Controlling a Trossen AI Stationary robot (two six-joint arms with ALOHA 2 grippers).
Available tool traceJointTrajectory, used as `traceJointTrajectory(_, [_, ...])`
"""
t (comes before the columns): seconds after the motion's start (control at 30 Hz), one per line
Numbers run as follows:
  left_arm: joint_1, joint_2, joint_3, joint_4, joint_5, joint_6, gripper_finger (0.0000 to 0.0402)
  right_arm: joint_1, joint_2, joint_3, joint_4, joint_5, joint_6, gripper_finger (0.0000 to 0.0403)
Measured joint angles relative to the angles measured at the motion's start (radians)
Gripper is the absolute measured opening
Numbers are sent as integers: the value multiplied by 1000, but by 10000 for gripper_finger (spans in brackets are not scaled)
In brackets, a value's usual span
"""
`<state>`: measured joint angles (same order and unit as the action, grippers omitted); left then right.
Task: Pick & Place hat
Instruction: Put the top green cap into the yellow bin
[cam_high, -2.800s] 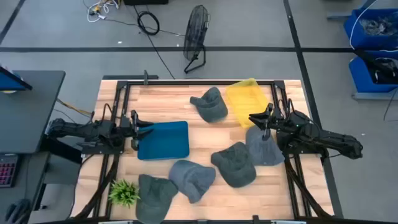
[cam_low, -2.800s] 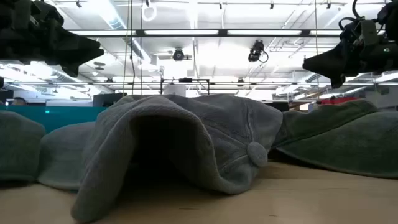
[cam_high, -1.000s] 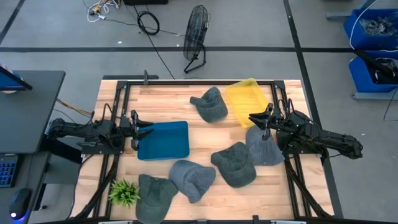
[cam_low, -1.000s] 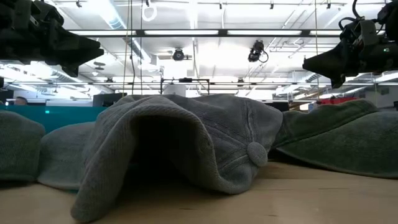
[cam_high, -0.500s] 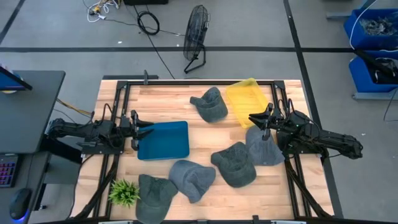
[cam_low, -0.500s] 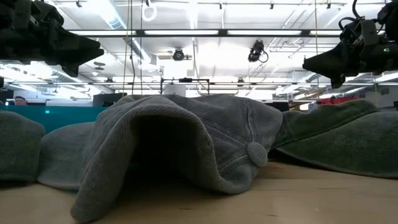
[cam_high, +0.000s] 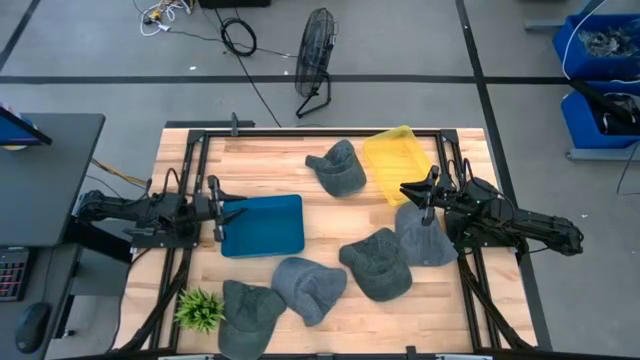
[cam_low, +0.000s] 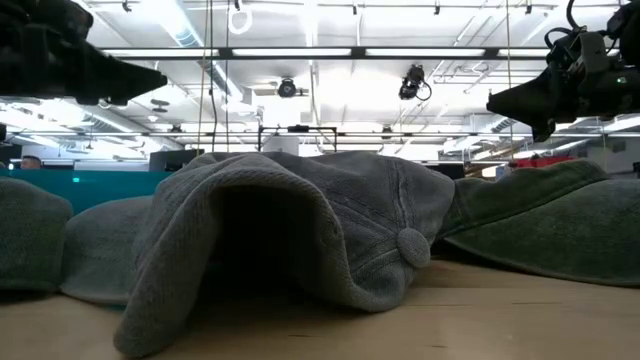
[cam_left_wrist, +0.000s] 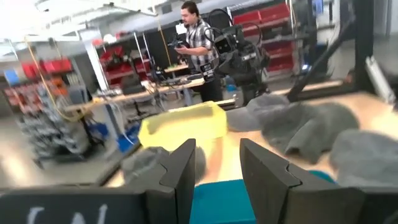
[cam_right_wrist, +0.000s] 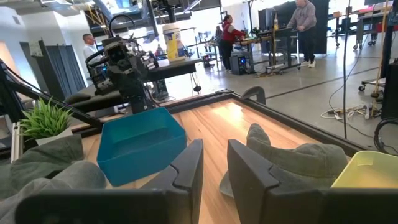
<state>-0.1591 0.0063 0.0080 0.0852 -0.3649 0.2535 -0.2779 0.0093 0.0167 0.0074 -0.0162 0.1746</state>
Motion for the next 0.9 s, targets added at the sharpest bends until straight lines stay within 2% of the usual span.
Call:
traceJointTrajectory(0.1, [0, 0, 0, 39, 0, 7, 128, 0, 0, 0, 0, 0, 0, 80])
traceJointTrajectory(0.23, [-4, 0, 0, 47, 18, -379, 128, 0, 0, 0, 0, 0, 0, 80])
traceJointTrajectory(0.3, [-1, 0, 0, 59, 18, -489, 128, 0, 0, 0, 0, 1, 0, 80])
traceJointTrajectory(0.5, [2, 0, 0, 83, 18, -516, 128, 0, 0, 0, 0, 4, 0, 80])
traceJointTrajectory(0.63, [15, 0, 0, 90, -37, -547, 128, 0, 0, 0, 0, 4, 0, 80])
traceJointTrajectory(0.77, [43, 0, 0, 95, -40, -595, 129, 0, 0, 0, 0, 4, 0, 80])
traceJointTrajectory(0.9, [63, 2, 32, 119, -42, -522, 129, 0, 0, 0, 0, 3, 0, 80])
